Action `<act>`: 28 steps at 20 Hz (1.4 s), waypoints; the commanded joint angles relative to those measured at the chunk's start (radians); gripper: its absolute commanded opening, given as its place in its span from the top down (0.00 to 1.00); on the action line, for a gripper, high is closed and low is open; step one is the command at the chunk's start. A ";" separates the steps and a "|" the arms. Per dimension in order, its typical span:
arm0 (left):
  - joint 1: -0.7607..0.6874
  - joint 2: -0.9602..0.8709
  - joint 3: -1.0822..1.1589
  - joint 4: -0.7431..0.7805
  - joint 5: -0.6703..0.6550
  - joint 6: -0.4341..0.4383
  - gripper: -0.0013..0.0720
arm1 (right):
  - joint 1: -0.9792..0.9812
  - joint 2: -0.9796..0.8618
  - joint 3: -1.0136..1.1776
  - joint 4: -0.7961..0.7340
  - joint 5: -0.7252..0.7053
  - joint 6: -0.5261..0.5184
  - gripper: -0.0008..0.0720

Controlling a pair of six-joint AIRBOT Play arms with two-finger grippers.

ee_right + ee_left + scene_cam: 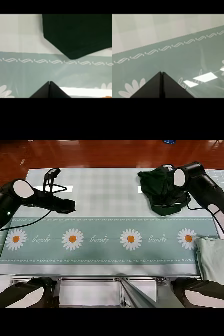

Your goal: Fold the shirts.

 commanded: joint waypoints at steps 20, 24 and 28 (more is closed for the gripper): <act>-0.002 -0.006 0.000 0.003 0.119 0.000 0.96 | 0.001 -0.001 0.001 -0.105 -0.195 0.000 0.95; 0.000 -0.027 0.001 0.004 0.235 0.000 0.96 | 0.001 -0.001 0.001 -0.299 -0.462 0.008 0.46; 0.000 -0.042 0.001 0.036 0.260 0.000 0.63 | -0.073 -0.026 0.033 -0.529 -0.612 0.196 0.43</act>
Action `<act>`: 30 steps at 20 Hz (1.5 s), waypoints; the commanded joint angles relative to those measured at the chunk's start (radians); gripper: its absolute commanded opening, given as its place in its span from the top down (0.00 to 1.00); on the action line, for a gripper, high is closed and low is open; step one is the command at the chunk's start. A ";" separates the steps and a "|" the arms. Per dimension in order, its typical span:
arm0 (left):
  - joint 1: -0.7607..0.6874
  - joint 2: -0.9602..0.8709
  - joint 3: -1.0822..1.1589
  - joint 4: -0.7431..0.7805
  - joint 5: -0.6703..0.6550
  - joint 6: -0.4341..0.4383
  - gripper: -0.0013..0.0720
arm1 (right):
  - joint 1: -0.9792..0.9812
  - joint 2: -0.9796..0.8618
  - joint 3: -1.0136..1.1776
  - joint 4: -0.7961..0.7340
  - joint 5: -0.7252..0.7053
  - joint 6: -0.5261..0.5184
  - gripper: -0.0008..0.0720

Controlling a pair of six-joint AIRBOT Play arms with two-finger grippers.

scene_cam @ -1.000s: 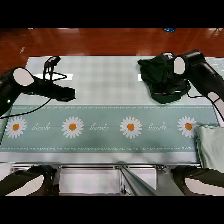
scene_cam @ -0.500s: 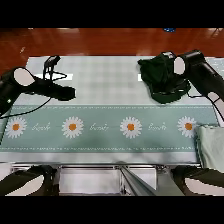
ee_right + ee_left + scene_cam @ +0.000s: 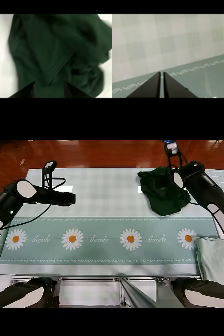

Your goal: Fold the shirts.

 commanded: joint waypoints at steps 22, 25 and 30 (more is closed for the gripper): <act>0.178 0.003 0.074 0.267 -0.419 -0.225 0.29 | -0.352 -0.496 0.371 0.593 0.201 -0.251 0.95; 0.208 0.121 0.088 0.254 -0.432 -0.200 0.29 | -0.352 -0.375 0.433 0.593 0.222 -0.264 0.95; 0.212 0.415 0.038 0.153 -0.430 -0.172 0.29 | -0.351 -0.087 0.507 0.691 0.114 -0.376 0.95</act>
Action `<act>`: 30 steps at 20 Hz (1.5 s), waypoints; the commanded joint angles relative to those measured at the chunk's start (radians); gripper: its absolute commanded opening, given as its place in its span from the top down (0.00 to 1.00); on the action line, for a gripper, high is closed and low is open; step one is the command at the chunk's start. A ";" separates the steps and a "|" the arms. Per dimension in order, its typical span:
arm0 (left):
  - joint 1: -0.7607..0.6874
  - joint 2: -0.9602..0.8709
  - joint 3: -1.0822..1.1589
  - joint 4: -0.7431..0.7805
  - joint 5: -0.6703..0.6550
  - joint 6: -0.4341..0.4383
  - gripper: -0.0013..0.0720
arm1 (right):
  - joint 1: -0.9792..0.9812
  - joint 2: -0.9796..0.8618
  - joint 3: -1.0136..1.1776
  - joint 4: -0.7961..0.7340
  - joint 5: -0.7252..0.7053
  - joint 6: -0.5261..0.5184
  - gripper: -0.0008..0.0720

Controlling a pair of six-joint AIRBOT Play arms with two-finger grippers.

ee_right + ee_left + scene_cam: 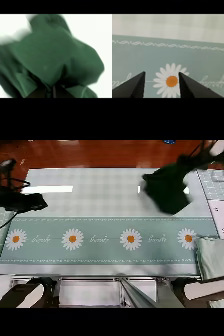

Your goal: Fold the shirts.

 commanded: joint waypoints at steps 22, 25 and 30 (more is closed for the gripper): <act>0.008 0.533 -0.281 -0.088 0.077 -0.026 0.29 | 0.606 0.442 -0.204 0.217 0.037 -0.204 0.95; 0.005 0.533 -0.290 -0.134 0.077 -0.026 0.29 | 0.713 0.343 -0.320 0.313 -0.045 -0.203 0.95; 0.005 0.533 -0.416 -0.222 0.078 -0.026 0.29 | 0.885 0.085 -0.338 0.439 -0.214 -0.180 0.95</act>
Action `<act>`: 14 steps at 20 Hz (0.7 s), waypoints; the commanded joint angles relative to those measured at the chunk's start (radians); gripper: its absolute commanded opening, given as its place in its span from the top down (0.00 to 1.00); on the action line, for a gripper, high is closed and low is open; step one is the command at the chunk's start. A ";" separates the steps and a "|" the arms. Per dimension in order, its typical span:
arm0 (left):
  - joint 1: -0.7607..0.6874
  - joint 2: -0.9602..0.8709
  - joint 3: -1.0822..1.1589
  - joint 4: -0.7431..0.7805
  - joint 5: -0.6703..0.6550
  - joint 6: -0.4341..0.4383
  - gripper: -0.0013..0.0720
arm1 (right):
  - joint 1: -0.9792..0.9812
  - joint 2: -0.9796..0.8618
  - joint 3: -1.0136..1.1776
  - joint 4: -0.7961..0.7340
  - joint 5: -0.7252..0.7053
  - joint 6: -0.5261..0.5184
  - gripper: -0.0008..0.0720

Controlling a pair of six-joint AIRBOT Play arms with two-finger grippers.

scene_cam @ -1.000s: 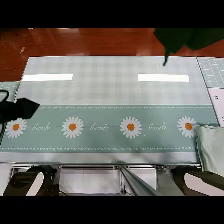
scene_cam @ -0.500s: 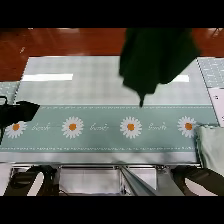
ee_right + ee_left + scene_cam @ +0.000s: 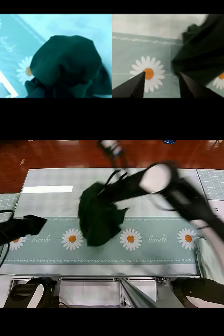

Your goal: Fold the shirts.

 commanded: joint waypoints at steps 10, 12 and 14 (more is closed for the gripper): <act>0.037 0.001 -0.137 -0.069 -0.019 0.032 0.29 | -0.397 -0.022 0.001 0.148 0.101 0.034 0.44; 0.038 -0.002 -0.166 -0.096 -0.080 0.032 0.29 | -0.587 0.050 -0.045 0.071 0.171 0.083 0.44; 0.038 -0.005 -0.266 -0.147 -0.106 0.033 0.29 | -0.725 0.115 -0.177 0.066 0.208 0.076 0.44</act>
